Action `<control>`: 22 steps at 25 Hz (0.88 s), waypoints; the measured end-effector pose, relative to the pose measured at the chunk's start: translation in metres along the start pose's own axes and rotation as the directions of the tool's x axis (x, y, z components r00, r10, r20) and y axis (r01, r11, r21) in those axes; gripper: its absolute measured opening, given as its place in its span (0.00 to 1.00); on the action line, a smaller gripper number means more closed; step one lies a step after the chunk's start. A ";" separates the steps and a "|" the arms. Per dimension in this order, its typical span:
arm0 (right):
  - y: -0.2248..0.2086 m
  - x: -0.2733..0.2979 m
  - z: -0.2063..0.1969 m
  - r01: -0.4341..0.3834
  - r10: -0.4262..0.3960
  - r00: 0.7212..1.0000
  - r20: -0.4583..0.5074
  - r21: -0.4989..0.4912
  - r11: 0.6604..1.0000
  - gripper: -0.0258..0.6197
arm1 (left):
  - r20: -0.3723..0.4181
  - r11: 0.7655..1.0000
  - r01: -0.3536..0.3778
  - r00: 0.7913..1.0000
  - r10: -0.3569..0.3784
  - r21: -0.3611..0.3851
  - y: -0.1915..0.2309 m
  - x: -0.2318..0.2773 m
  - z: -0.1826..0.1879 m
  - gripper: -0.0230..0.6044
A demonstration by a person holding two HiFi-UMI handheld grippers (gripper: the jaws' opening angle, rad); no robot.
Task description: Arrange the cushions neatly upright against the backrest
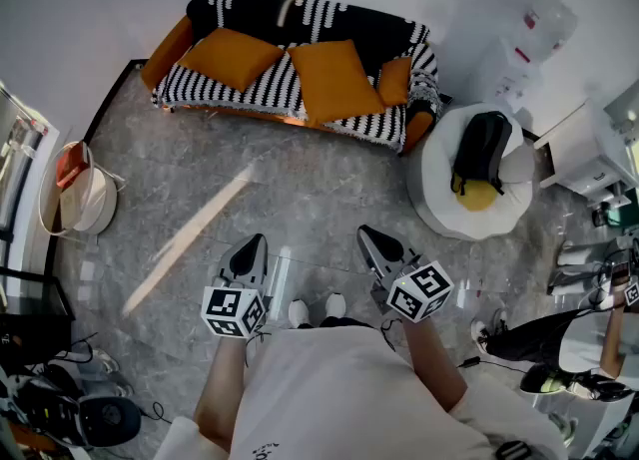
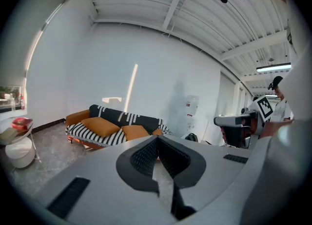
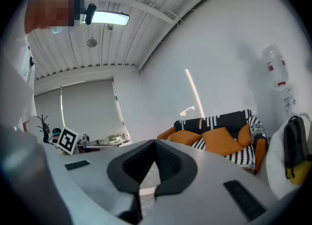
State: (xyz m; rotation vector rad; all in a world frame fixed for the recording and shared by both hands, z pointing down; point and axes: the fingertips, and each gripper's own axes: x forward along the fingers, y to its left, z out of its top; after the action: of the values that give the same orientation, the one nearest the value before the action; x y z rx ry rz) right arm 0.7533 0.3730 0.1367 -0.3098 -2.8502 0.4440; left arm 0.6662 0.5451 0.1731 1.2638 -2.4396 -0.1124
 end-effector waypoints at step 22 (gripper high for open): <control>0.030 0.022 -0.006 0.011 -0.011 1.000 0.001 -0.010 1.000 0.08 | 0.057 0.999 0.022 0.998 -0.023 0.026 0.049 -0.023 0.017 0.07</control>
State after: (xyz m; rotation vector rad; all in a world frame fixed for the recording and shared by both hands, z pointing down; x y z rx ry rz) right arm 0.7396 0.4078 0.1371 -0.2954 -2.8539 0.4283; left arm 0.6343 0.5904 0.1627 1.3165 -2.4825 -0.1261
